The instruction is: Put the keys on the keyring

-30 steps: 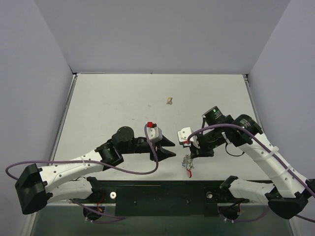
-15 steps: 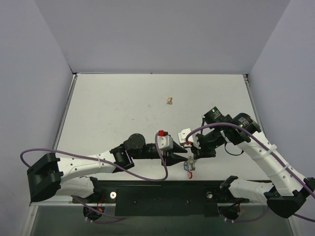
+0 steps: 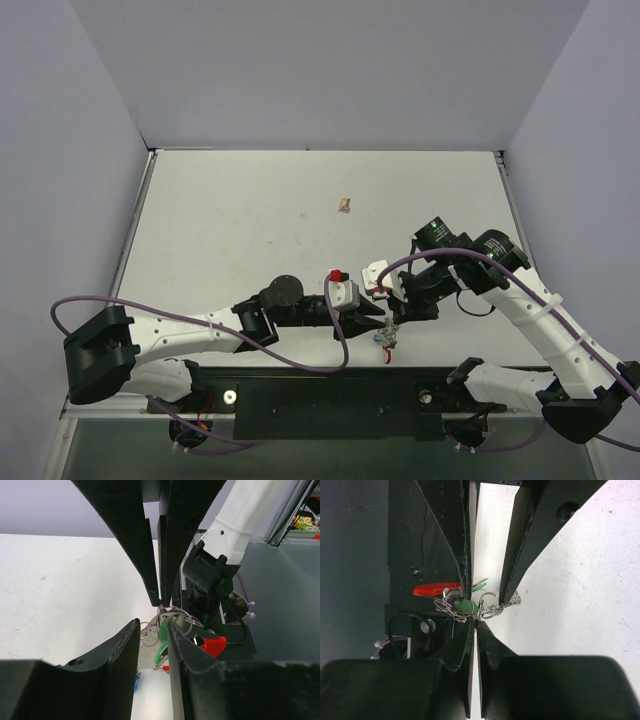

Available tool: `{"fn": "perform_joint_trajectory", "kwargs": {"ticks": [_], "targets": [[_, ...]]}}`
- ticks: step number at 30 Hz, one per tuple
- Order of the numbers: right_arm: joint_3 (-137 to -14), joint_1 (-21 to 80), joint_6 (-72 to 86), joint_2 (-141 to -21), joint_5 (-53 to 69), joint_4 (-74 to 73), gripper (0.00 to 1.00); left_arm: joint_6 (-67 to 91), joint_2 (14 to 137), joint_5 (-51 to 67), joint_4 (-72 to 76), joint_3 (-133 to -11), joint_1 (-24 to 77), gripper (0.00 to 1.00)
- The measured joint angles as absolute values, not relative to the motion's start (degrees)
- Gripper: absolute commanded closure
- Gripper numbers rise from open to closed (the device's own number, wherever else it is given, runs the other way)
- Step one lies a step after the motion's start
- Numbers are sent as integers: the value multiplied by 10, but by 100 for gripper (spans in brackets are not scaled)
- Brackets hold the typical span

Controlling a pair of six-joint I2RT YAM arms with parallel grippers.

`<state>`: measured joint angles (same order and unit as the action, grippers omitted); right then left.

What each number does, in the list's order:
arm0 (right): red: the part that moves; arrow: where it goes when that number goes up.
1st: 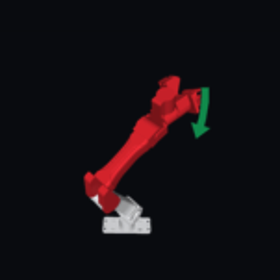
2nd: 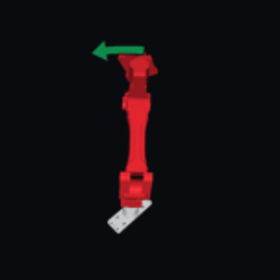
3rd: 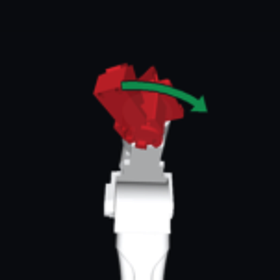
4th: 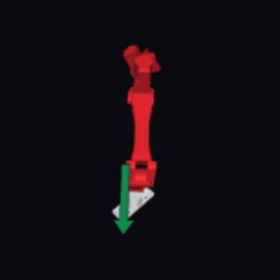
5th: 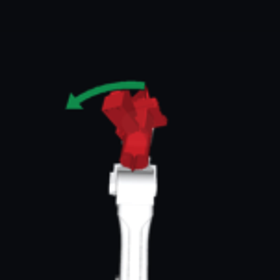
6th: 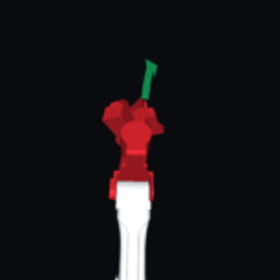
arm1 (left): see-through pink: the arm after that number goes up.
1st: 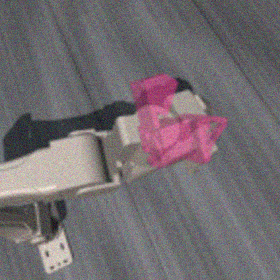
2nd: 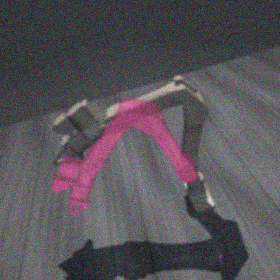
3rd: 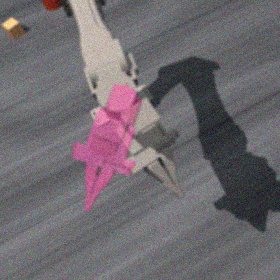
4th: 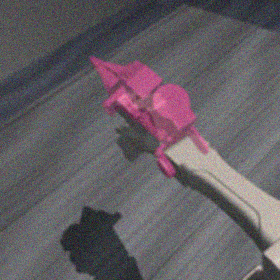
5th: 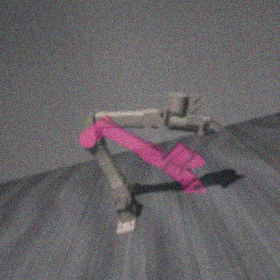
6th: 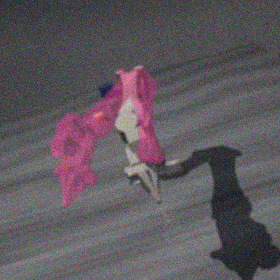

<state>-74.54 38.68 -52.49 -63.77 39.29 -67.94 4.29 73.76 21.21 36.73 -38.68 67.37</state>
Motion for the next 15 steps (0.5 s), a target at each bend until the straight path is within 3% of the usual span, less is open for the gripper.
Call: {"fn": "perform_joint_trajectory", "kwargs": {"ticks": [15], "targets": [[-745, 384, -519, -638, 398, -679, 100, 42, 755, 212, 380, -387, 682, 69]]}}
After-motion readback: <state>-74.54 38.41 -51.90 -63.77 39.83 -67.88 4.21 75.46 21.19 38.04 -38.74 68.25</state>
